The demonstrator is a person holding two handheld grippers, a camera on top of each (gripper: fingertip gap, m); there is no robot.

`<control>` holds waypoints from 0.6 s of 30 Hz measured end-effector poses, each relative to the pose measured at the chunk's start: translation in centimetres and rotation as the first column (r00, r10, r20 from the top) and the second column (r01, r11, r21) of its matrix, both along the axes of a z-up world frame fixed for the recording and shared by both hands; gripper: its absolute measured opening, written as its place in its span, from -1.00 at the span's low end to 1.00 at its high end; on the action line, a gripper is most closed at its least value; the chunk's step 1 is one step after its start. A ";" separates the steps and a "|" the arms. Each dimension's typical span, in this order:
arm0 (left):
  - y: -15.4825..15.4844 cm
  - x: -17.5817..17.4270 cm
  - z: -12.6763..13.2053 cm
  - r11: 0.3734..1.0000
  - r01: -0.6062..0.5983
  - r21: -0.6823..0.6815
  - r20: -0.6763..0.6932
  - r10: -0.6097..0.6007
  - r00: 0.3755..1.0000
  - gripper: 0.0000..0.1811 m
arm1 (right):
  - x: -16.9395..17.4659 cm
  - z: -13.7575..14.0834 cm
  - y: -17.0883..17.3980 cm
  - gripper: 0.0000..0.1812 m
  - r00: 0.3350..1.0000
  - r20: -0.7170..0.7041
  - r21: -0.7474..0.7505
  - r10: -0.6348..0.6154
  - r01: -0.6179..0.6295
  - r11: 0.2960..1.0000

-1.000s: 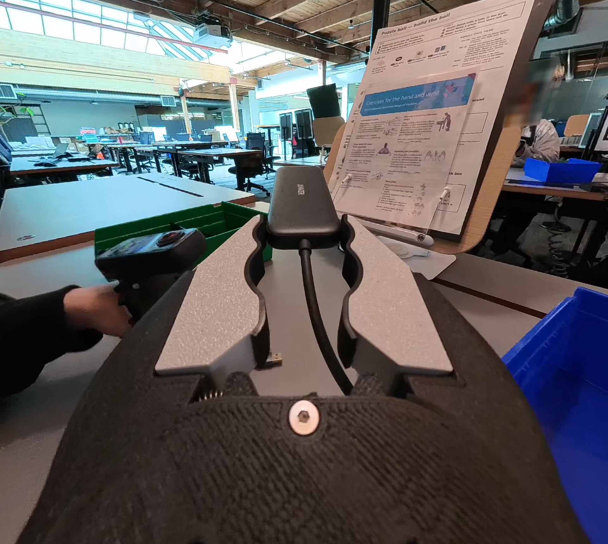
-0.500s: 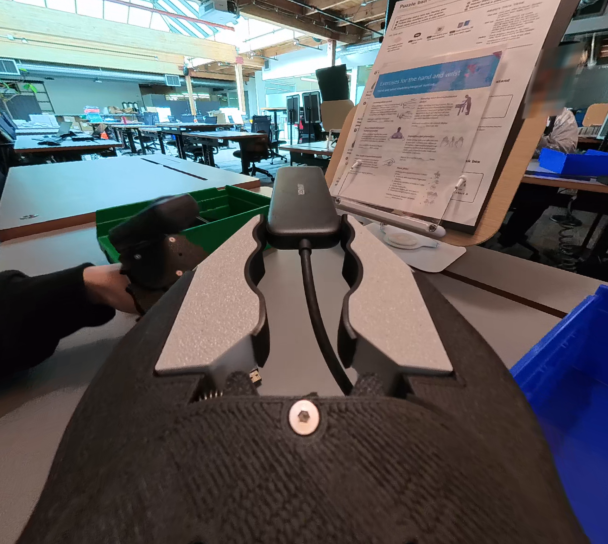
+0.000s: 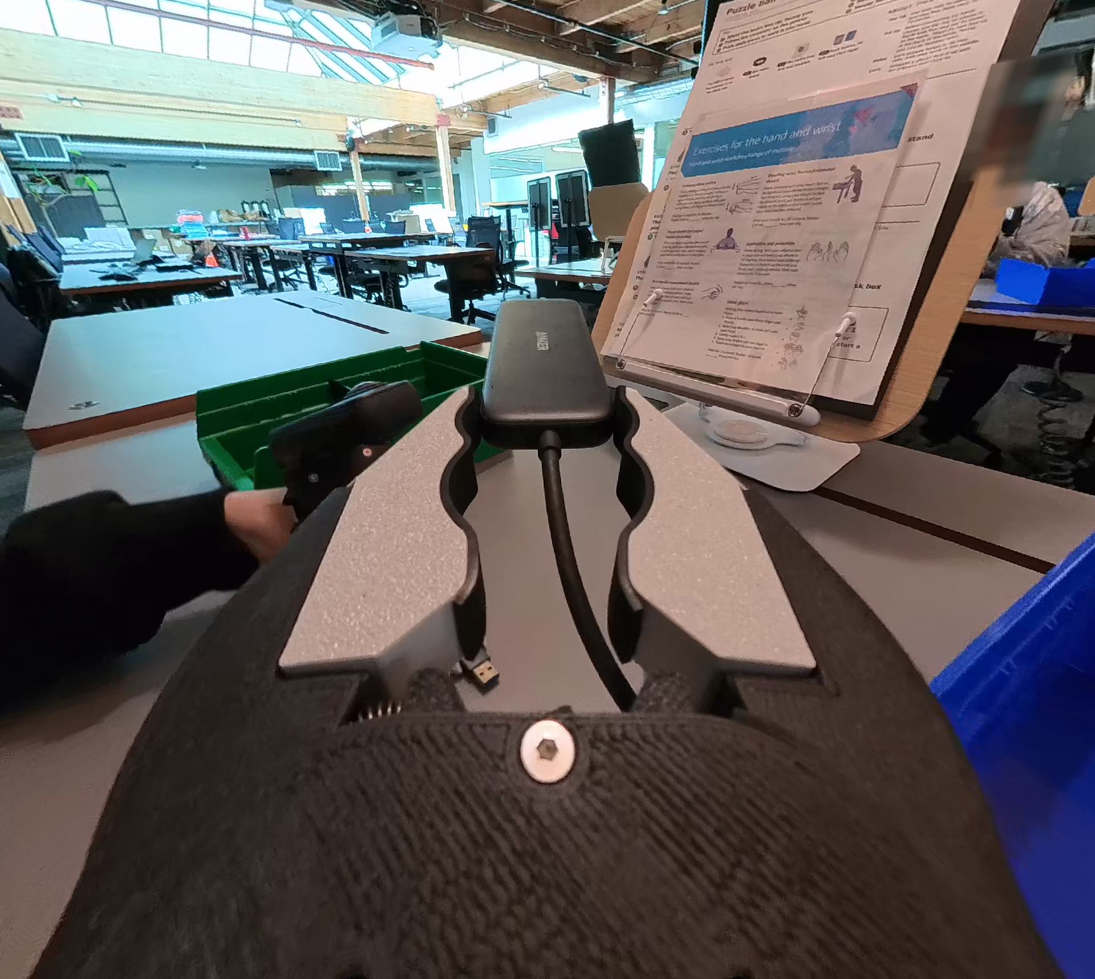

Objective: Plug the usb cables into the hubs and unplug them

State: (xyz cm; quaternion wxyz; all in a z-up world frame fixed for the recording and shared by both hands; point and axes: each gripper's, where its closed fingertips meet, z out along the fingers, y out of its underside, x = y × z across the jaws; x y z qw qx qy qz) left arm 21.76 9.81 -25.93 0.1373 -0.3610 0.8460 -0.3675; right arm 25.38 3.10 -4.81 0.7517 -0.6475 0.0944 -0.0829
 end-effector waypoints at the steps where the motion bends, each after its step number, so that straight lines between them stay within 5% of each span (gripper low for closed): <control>1: 0.0 0.0 0.0 0.999 -0.039 -0.008 0.000 0.039 0.999 -0.83 | 0.1 -0.1 0.1 -0.51 1.000 -0.012 0.006 0.000 0.000 1.000; 4: 0.3 -0.1 1.1 0.985 -0.175 0.011 0.025 0.175 0.984 -0.84 | 0.5 -0.7 0.5 -0.51 0.999 -0.030 0.002 -0.026 0.026 1.000; 12: 0.9 -1.5 12.6 0.898 -0.439 0.027 0.233 0.421 0.877 -0.84 | 0.2 -2.2 2.6 -0.51 0.996 0.009 -0.026 -0.094 0.094 0.995; 18: 0.7 -1.7 14.0 0.903 -0.429 -0.019 0.153 0.427 0.892 -0.84 | -0.8 -2.7 4.1 -0.51 0.978 0.140 -0.063 -0.154 0.164 0.985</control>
